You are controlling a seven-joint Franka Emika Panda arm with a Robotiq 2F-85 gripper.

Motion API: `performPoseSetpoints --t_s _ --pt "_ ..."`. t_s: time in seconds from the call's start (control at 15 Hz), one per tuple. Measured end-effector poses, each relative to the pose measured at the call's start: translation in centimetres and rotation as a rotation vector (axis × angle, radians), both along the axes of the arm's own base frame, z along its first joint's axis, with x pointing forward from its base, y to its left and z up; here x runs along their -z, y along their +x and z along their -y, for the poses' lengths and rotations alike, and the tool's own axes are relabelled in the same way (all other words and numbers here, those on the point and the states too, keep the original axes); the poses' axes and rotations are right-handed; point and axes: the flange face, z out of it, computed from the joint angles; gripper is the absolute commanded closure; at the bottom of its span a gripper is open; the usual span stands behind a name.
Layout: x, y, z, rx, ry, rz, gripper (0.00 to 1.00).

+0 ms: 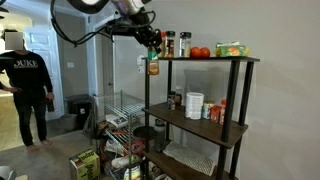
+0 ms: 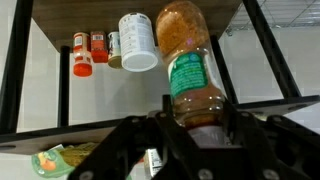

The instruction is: Pick up the clear spice bottle with a white lid and put it on the top shelf

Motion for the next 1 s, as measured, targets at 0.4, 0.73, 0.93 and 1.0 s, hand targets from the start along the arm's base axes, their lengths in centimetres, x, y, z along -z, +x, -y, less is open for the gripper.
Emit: performPoseSetpoints --t_s 0.4,0.73,0.93,1.0 --pt "-1.9 0.0 1.7 0.035 0.021 0.03 0.54" --pt "-1.8 0.1 1.7 0.035 0.021 0.027 0.54" --pt "-1.8 0.1 1.7 0.035 0.021 0.027 0.54" --pt "-1.8 0.2 1.7 0.035 0.021 0.027 0.79"
